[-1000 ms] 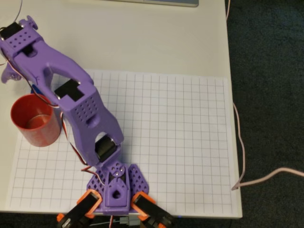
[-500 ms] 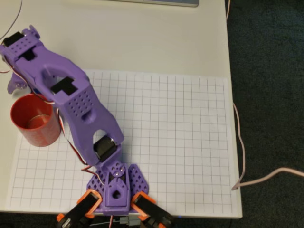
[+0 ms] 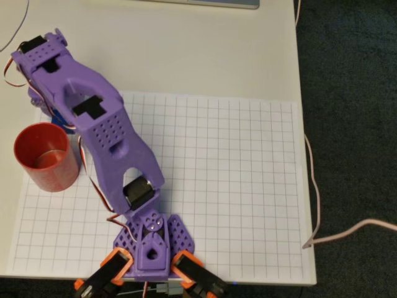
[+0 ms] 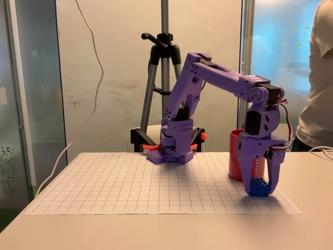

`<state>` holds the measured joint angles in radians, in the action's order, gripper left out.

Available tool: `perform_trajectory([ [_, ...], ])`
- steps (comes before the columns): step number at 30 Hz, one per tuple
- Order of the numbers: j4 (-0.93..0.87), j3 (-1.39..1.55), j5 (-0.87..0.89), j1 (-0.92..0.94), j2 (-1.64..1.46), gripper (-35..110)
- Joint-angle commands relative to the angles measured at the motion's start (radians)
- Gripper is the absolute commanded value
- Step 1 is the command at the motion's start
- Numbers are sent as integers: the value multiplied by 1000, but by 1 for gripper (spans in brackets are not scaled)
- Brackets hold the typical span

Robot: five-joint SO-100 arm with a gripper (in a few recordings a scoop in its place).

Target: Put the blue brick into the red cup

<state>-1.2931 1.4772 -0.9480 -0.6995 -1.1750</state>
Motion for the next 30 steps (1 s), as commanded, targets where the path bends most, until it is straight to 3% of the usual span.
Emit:
perform_trajectory([
  [1, -11, -35, -17, 2, -31, 0],
  [13, -84, -183, 23, 18, -69, 0],
  [23, -164, -647, 91, 156, -227, 0],
  [30, -344, -738, 12, 187, -380, 0],
])
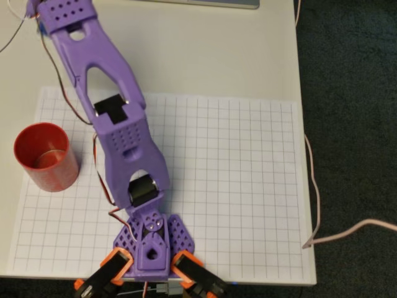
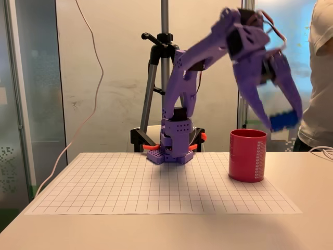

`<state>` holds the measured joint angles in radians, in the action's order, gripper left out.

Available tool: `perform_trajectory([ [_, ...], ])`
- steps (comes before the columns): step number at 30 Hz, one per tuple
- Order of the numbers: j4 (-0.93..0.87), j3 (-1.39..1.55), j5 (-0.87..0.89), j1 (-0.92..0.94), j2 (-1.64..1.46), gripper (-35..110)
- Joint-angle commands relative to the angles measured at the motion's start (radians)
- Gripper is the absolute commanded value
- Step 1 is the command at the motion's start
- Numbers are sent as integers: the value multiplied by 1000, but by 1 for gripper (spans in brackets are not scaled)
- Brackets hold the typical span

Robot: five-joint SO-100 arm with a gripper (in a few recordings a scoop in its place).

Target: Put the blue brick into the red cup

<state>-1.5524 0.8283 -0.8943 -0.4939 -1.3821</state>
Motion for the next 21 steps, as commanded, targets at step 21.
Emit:
perform_trajectory([
  [21, -163, 712, 153, -440, -834, 0],
])
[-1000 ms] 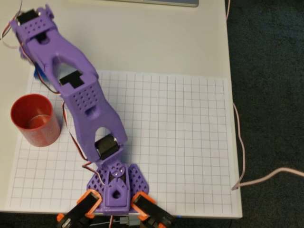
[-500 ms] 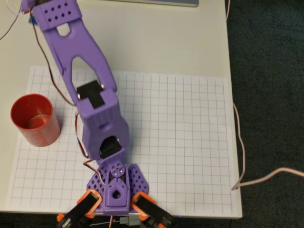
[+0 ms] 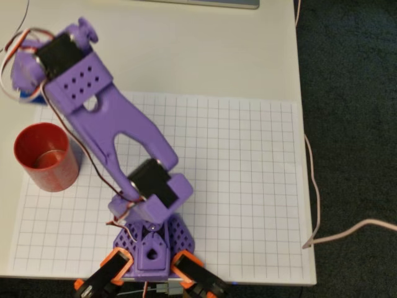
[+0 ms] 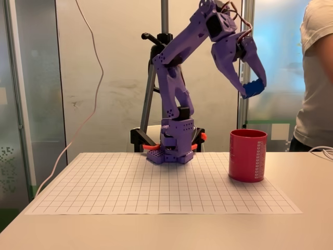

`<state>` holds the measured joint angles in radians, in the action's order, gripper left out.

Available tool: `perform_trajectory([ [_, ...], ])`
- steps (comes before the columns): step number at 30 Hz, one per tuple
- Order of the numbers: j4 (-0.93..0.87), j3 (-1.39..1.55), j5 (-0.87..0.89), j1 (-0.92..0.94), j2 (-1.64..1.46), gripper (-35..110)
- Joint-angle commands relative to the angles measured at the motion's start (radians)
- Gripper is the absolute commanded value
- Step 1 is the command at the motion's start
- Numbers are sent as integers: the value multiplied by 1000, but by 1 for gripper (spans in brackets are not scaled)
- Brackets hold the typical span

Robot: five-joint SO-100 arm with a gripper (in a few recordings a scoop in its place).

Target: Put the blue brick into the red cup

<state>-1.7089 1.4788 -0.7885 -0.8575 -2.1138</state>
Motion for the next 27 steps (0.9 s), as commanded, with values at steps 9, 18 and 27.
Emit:
perform_trajectory([
  [9, 74, 298, 221, -212, -132, 0],
  [18, 135, 373, 265, -233, -95, 0],
  [27, 212, 385, 225, -169, -52, 0],
])
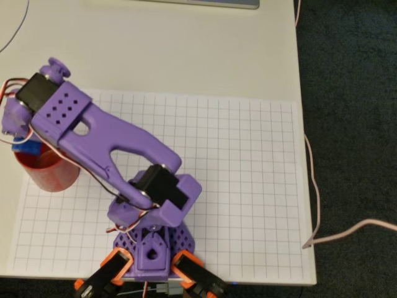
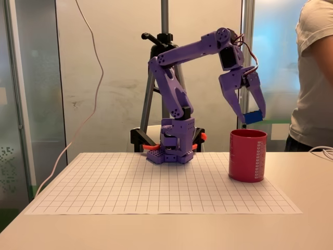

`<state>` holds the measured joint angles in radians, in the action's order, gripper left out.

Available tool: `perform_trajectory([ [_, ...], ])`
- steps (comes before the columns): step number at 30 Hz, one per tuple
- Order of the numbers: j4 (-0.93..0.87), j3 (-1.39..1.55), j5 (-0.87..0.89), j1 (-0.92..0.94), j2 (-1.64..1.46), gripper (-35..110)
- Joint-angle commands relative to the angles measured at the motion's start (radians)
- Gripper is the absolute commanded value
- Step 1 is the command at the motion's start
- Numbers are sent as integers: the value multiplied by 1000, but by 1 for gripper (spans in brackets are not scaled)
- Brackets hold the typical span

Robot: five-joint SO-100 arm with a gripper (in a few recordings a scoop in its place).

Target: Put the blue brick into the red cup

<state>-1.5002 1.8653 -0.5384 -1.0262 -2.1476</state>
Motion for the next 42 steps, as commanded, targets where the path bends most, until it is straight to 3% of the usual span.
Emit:
perform_trajectory([
  [1, 3, -2, -31, 5, -18, 0],
  [12, 2, -8, -57, 25, -18, 0],
  [14, -14, -6, -71, 26, -26, 17],
  [16, -21, -5, -83, 23, -37, 23],
  [23, -28, -8, -95, 28, -43, 31],
  [32, -29, -9, -106, 31, -38, 29],
  [35, -29, -14, -118, 31, -28, 16],
  [36, -25, -25, -107, 31, -15, 0],
  [42, -75, -44, -132, 20, 14, 0],
])
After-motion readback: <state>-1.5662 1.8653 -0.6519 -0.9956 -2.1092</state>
